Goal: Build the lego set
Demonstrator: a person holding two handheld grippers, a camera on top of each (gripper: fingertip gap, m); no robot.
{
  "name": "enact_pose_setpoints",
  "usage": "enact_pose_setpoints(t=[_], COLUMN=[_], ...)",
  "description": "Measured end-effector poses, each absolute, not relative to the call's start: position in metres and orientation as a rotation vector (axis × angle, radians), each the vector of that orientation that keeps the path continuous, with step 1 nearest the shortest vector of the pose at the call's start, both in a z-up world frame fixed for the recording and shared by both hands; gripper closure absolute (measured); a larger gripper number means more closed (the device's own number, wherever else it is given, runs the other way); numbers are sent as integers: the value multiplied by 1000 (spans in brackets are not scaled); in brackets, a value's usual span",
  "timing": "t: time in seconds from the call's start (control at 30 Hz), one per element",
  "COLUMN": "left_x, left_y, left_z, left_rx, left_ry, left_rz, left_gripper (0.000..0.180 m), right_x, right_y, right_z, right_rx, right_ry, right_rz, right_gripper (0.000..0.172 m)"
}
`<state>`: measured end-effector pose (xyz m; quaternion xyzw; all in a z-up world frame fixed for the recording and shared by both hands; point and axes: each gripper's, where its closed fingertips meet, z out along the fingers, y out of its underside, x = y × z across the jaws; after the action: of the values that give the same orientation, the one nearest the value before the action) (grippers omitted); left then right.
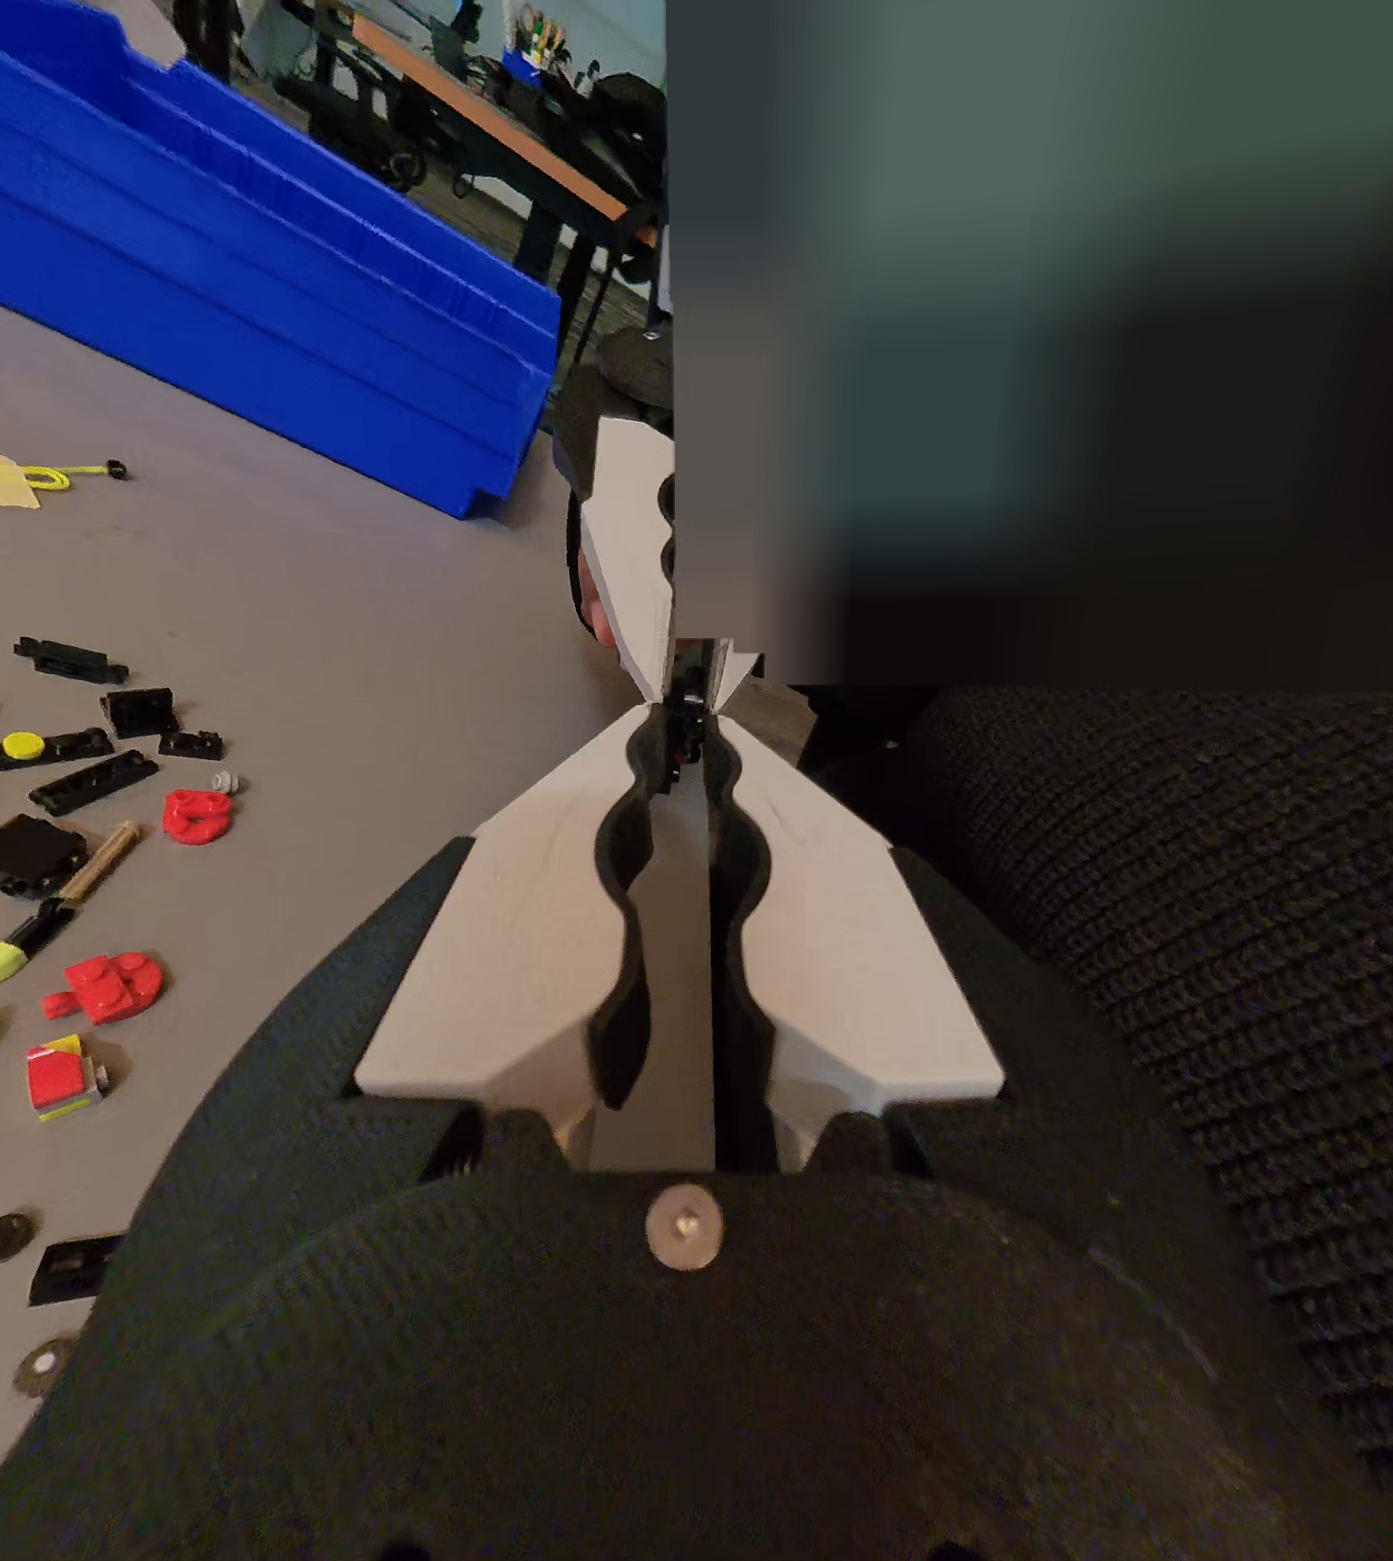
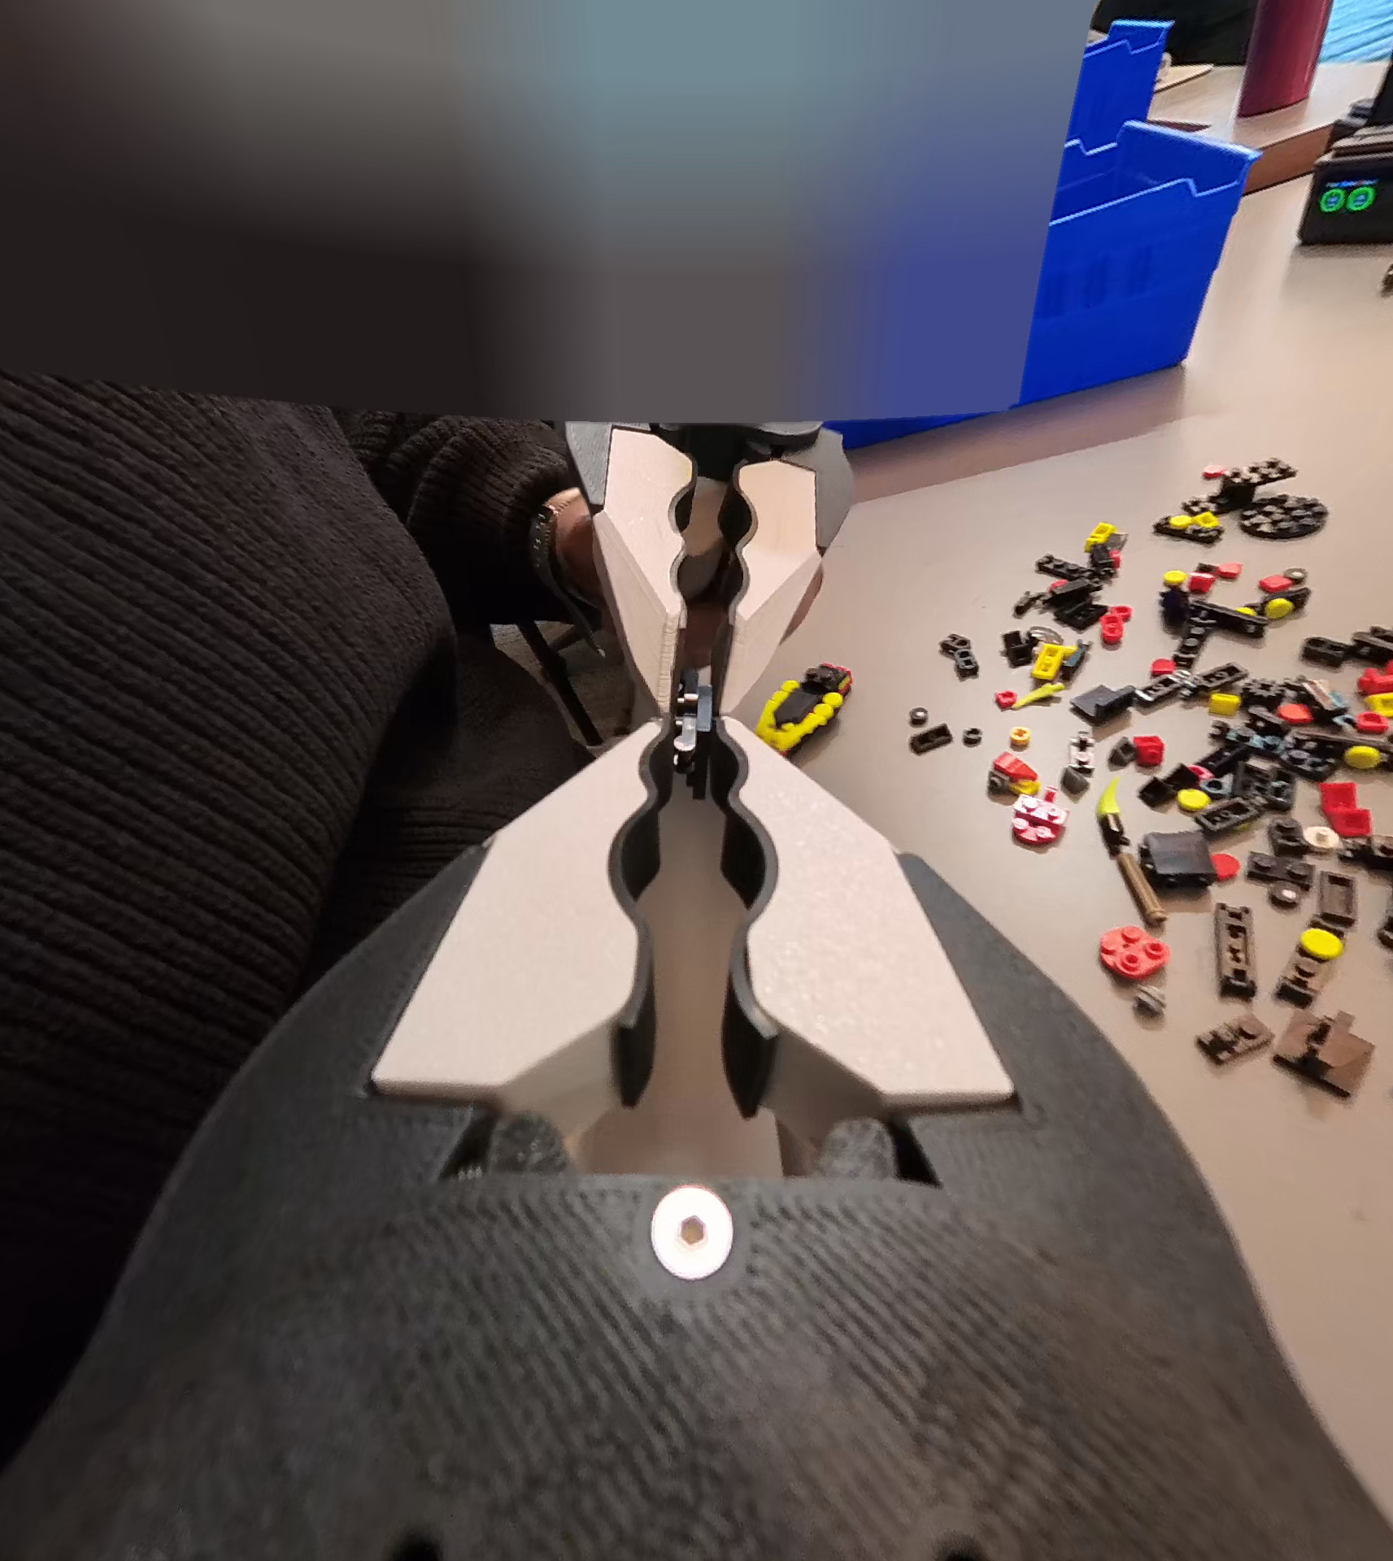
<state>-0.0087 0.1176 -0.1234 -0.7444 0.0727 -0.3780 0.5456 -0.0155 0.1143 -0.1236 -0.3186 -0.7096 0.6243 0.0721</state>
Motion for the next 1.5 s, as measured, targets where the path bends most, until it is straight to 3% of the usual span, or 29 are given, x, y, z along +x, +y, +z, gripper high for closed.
enact_pose_setpoints(t=[0.73, 0.87, 1.07, 1.37, 1.5], left_x=[-14, -32, -37, -15, -11], left_y=[122, 129, 129, 122, 120], left_z=[-126, -133, -128, -129, -129], left_rx=[-1772, -1792, -1741, -1764, -1772], left_ry=[97, -26, -103, 2, 29], left_rz=[-918, -875, -996, -1102, -1101], left_gripper=[171, 154, 151, 155, 156], right_x=[-20, -35, -43, -44, -44], right_y=[121, 143, 168, 188, 190], right_z=[-123, -144, -209, -228, -230], right_rx=[-985, -1249, -1880, -1992, -1965], right_ry=[-2072, -2033, -2003, -1973, -1999], right_rz=[1912, 1850, 1675, 1506, 1458], right_gripper=[165, 166, 165, 164, 156])
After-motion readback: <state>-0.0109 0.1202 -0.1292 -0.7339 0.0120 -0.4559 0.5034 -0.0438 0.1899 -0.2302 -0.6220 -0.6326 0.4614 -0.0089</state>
